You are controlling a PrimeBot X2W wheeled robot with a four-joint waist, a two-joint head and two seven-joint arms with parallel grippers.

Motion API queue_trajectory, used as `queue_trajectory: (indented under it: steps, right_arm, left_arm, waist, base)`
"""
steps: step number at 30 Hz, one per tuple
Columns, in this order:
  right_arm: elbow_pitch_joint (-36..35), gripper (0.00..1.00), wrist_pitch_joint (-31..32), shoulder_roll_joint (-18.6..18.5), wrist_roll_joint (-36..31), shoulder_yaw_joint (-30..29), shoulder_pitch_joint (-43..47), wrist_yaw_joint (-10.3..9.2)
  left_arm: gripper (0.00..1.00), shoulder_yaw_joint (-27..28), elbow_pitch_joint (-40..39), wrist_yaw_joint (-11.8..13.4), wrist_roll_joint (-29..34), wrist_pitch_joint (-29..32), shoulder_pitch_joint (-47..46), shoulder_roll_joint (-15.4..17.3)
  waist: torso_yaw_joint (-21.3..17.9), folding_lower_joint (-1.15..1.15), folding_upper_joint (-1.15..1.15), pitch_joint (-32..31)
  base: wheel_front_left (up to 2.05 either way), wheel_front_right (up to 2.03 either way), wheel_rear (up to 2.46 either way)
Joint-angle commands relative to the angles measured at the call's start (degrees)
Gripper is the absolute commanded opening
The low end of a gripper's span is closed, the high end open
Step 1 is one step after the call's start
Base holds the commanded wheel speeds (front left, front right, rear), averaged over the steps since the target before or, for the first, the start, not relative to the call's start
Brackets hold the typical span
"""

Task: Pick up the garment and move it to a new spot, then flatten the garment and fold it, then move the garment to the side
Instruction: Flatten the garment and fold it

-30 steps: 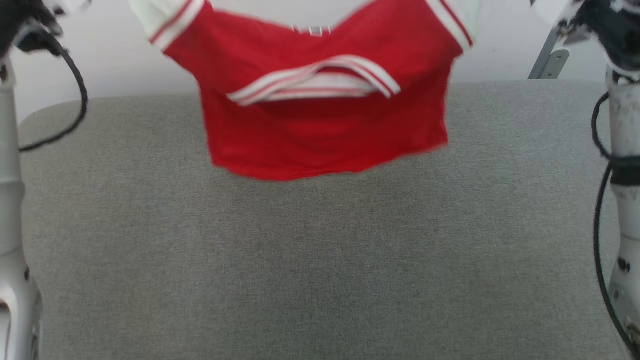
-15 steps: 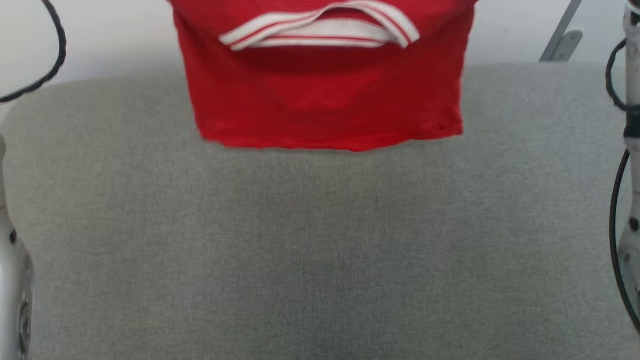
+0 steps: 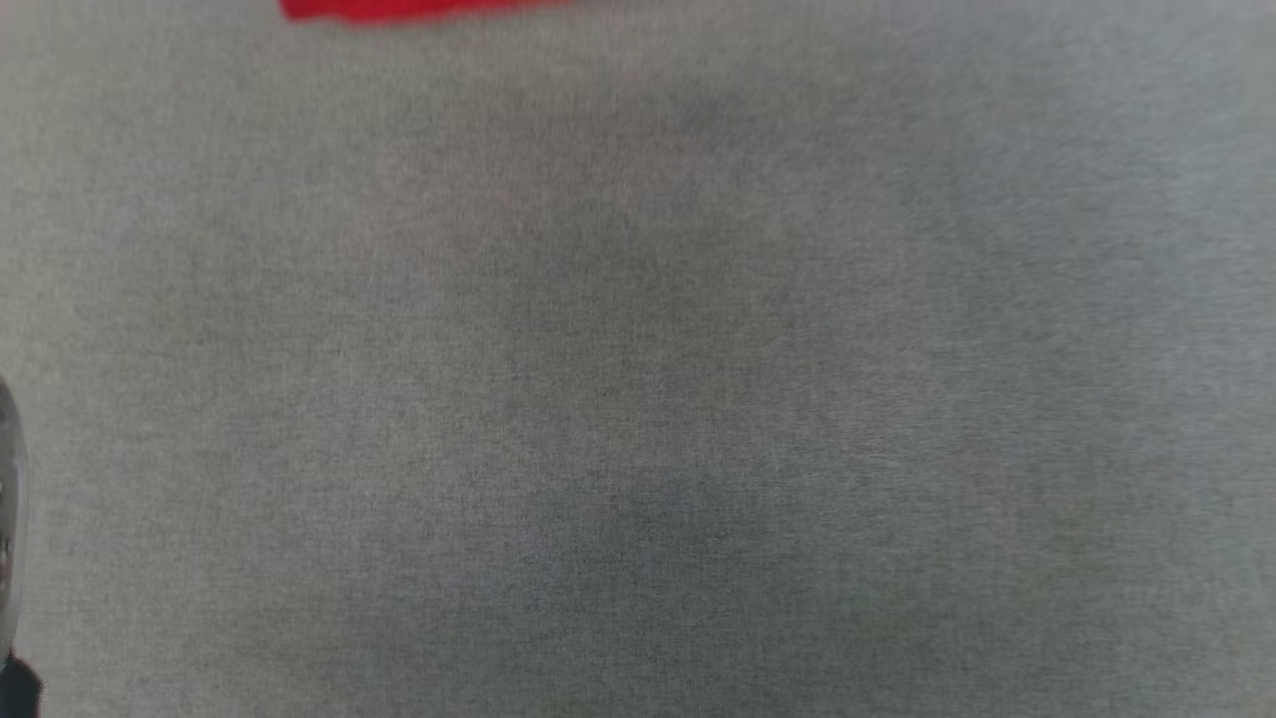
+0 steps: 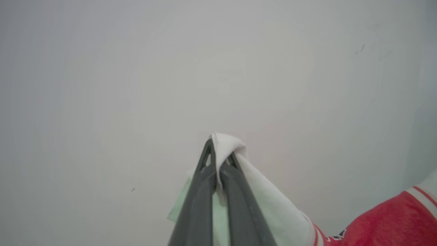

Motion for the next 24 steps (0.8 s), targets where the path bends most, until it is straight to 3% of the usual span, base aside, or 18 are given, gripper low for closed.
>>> queue_trajectory:
  steps: [1, 6, 11, 17, 24]
  right_arm:
    - [1.73, 0.0, -3.07, -0.13, -2.42, 0.64, -1.4, -0.02]
    - [9.65, 0.0, -8.75, 1.15, -6.2, 2.44, -3.19, -0.02]
    - [17.18, 0.0, -7.15, 2.31, -3.62, 4.92, -0.12, -0.02]
    - [20.19, 0.0, -0.3, 3.78, 4.64, 8.88, 6.41, -0.02]
    - [12.23, 0.0, 14.72, 0.79, 18.88, 14.8, 17.18, -0.02]
  left_arm:
    - [0.0, -0.34, 1.37, -0.43, 0.61, -3.05, -0.82, -0.43]
    - [0.0, -3.29, 6.87, -0.85, 0.46, -12.62, -0.36, -0.89]
    - [0.0, -9.67, 11.6, -0.86, -2.87, -14.5, 3.52, -0.64]
    - [0.0, -16.18, 15.7, -0.87, -9.96, -8.04, 10.44, 0.08]
    - [0.0, -21.39, 16.12, -0.87, -18.25, 6.48, 19.19, 2.13]
  waist:
    - [1.0, 0.0, 0.0, 2.44]
    - [2.01, 0.0, 0.0, 4.2]
    - [2.63, 0.0, 0.0, 4.49]
    - [3.17, 0.0, 0.0, 3.1]
    - [3.27, 0.0, 0.0, -0.35]
  base:
    - [0.0, 0.0, 0.0]
    - [0.0, 0.0, 0.0]
    - [0.0, 0.0, 0.0]
    - [0.0, 0.0, 0.0]
    - [0.0, 0.0, 0.0]
